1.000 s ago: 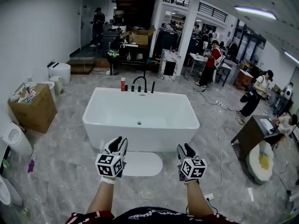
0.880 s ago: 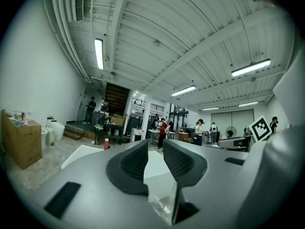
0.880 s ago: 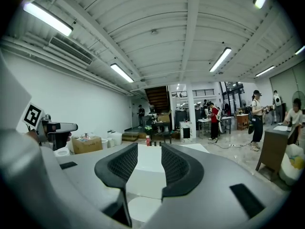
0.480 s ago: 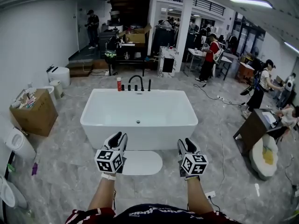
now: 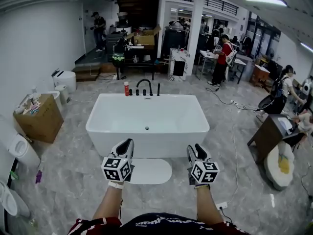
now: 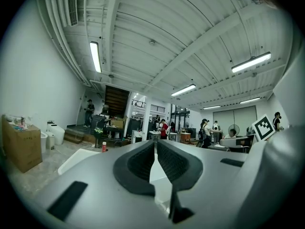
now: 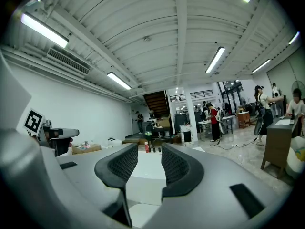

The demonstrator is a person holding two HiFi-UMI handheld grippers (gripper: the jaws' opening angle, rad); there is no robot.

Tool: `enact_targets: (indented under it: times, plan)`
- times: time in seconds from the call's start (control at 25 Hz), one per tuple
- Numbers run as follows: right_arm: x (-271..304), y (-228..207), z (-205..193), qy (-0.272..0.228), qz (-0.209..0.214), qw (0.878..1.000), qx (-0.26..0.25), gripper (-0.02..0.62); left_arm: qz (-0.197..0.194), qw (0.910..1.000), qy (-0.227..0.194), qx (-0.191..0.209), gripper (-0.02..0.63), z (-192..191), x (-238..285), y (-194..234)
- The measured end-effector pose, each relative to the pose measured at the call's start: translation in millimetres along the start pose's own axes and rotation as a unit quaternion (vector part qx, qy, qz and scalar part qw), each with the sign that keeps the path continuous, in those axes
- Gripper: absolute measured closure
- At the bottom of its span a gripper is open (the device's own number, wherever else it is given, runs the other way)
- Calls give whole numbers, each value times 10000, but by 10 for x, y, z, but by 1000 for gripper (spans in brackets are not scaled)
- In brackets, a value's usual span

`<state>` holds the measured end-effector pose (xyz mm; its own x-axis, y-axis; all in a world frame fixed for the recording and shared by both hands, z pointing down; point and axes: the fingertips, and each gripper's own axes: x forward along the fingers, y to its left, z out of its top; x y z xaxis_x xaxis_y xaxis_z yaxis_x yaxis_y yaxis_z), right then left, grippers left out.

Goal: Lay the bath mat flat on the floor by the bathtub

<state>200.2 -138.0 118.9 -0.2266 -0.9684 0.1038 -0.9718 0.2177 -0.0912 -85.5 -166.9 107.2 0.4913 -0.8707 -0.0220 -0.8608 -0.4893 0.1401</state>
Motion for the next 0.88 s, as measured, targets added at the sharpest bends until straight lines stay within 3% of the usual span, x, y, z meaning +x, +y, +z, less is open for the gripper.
enact_targets:
  times: [0.52,0.88]
  plan:
    - [85,-32,72,-41,88,9999,-36,434,119,9999,-45,102,589,62,56,1]
    - [151,13,95,-27,47,9999,-107,515,148,9998,-100,89,589,95,57,72]
